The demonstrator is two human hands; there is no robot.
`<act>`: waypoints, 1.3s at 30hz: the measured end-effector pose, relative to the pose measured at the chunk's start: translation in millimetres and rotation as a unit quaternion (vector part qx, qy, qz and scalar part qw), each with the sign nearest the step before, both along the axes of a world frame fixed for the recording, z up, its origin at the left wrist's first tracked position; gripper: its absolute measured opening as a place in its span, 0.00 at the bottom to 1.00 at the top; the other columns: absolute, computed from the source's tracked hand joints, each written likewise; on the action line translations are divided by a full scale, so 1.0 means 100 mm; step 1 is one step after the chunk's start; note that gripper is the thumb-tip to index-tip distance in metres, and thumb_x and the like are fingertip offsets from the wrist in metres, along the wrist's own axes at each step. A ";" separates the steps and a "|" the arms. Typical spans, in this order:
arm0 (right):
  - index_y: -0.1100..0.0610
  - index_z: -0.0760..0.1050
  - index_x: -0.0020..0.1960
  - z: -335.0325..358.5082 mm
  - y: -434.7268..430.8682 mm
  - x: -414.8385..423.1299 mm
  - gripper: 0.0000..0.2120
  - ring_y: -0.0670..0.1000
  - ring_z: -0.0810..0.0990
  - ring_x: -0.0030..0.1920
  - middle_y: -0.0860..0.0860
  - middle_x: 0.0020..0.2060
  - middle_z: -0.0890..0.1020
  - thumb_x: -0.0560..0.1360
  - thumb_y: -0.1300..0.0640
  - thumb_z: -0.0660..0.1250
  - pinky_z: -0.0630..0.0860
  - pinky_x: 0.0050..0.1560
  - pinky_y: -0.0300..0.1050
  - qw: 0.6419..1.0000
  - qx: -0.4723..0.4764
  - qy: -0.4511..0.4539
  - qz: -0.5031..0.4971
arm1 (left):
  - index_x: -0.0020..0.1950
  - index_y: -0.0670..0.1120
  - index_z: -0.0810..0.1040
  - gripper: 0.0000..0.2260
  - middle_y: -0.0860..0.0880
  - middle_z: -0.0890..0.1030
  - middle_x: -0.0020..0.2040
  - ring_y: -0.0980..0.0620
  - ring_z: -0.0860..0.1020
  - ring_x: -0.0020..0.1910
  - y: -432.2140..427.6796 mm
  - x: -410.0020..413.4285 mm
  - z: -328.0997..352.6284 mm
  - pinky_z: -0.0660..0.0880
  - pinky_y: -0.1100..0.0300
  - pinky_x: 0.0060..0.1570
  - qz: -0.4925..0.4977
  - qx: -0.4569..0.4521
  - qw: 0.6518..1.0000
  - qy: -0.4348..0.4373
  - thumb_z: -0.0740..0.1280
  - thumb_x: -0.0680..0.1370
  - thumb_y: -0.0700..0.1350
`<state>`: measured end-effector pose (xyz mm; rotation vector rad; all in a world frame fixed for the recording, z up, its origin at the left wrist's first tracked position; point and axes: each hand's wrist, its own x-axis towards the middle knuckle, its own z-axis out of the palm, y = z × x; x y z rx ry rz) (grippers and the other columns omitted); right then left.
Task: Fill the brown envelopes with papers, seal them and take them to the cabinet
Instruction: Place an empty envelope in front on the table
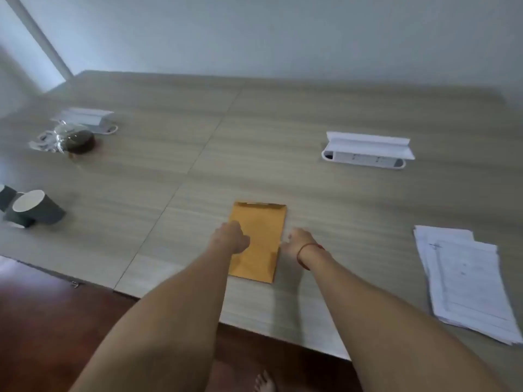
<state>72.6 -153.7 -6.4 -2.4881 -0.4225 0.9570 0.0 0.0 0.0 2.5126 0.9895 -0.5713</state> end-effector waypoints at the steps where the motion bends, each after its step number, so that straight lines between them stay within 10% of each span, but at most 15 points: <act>1: 0.57 0.75 0.54 -0.09 0.06 0.00 0.09 0.58 0.78 0.54 0.56 0.53 0.77 0.78 0.53 0.62 0.72 0.51 0.45 1.000 -0.004 0.014 -0.007 | 0.66 0.40 0.69 0.20 0.41 0.73 0.63 0.41 0.74 0.60 0.05 -0.01 -0.07 0.74 0.51 0.53 0.005 0.004 1.000 0.022 0.61 0.80 0.51; 17: 0.54 0.71 0.44 -0.64 0.53 0.22 0.13 0.56 0.80 0.44 0.54 0.43 0.78 0.71 0.49 0.72 0.71 0.36 0.41 0.970 0.027 0.060 -0.236 | 0.67 0.42 0.67 0.33 0.42 0.70 0.64 0.42 0.69 0.66 0.35 0.14 -0.57 0.69 0.50 0.64 0.132 0.014 0.991 -0.022 0.71 0.71 0.61; 24: 0.60 0.79 0.54 -0.57 0.49 0.25 0.15 0.57 0.82 0.50 0.56 0.53 0.83 0.72 0.54 0.73 0.80 0.50 0.49 0.965 0.035 0.077 -0.249 | 0.66 0.41 0.66 0.29 0.41 0.71 0.65 0.41 0.70 0.66 0.34 0.17 -0.45 0.71 0.47 0.63 0.189 -0.026 0.980 -0.049 0.70 0.73 0.56; 39: 0.58 0.70 0.36 -0.29 -1.12 0.64 0.09 0.50 0.72 0.30 0.52 0.32 0.73 0.73 0.67 0.62 0.69 0.32 0.40 0.956 -0.023 -0.009 -0.292 | 0.61 0.40 0.70 0.16 0.43 0.77 0.58 0.44 0.77 0.55 -1.13 0.78 -0.24 0.73 0.56 0.44 0.086 -0.115 0.988 -0.065 0.65 0.79 0.47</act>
